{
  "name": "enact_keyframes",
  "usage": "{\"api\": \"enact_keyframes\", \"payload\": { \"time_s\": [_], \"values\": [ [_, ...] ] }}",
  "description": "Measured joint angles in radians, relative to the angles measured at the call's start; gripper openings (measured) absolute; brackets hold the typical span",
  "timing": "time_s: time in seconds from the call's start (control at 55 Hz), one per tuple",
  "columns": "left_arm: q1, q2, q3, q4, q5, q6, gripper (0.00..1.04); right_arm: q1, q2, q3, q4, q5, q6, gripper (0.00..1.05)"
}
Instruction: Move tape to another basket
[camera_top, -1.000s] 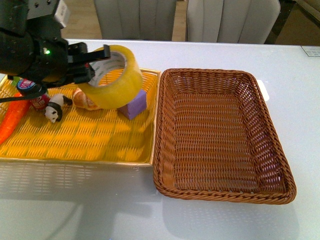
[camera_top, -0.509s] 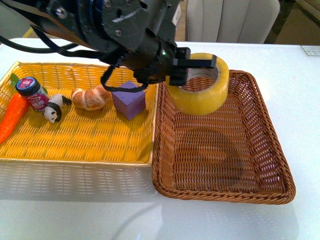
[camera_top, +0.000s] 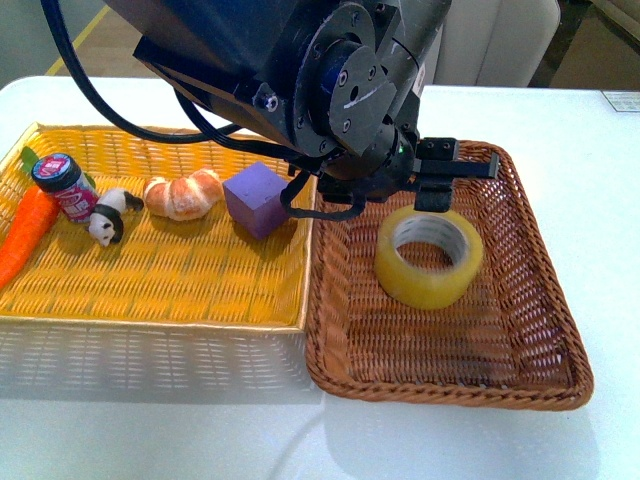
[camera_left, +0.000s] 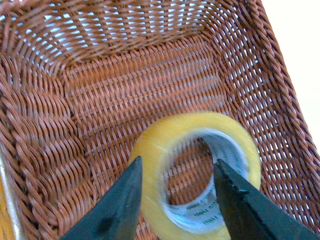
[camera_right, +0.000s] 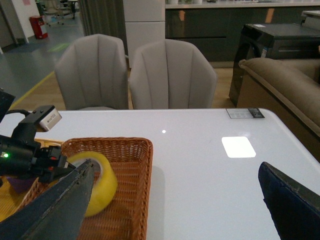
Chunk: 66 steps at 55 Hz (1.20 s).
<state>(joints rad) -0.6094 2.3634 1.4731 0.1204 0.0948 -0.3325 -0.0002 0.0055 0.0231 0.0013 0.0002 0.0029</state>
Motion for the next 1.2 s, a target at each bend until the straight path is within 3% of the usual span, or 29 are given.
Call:
{"api": "enact_keyframes", "payload": {
  "time_s": [0.309, 0.6, 0.764, 0.782, 0.818, 0.873, 1.0, 1.2],
  "values": [
    [0.032, -0.092, -0.172, 0.125, 0.010, -0.018, 0.96, 0.000, 0.000, 0.000, 0.000, 0.000, 0.000, 0.96],
    [0.169, -0.430, -0.537, 0.407, 0.031, -0.064, 0.96, 0.000, 0.000, 0.000, 0.000, 0.000, 0.000, 0.96],
    [0.323, -0.732, -0.858, 0.548, 0.092, -0.095, 0.96, 0.000, 0.000, 0.000, 0.000, 0.000, 0.000, 0.96],
    [0.347, -0.771, -0.905, 0.572, 0.078, -0.092, 0.95, 0.000, 0.000, 0.000, 0.000, 0.000, 0.000, 0.96],
    [0.376, -0.810, -1.004, 0.754, -0.082, -0.003, 0.87, 0.000, 0.000, 0.000, 0.000, 0.000, 0.000, 0.96],
    [0.434, -0.888, -1.155, 0.976, -0.233, 0.143, 0.72, 0.000, 0.000, 0.000, 0.000, -0.001, 0.000, 0.96],
    [0.478, -1.035, -1.275, 1.005, -0.219, 0.279, 0.45, 0.000, 0.000, 0.000, 0.000, -0.001, 0.000, 0.96],
    [0.513, -1.185, -1.352, 0.924, -0.188, 0.312, 0.10, 0.000, 0.000, 0.000, 0.000, 0.000, 0.000, 0.96]
  ]
}}
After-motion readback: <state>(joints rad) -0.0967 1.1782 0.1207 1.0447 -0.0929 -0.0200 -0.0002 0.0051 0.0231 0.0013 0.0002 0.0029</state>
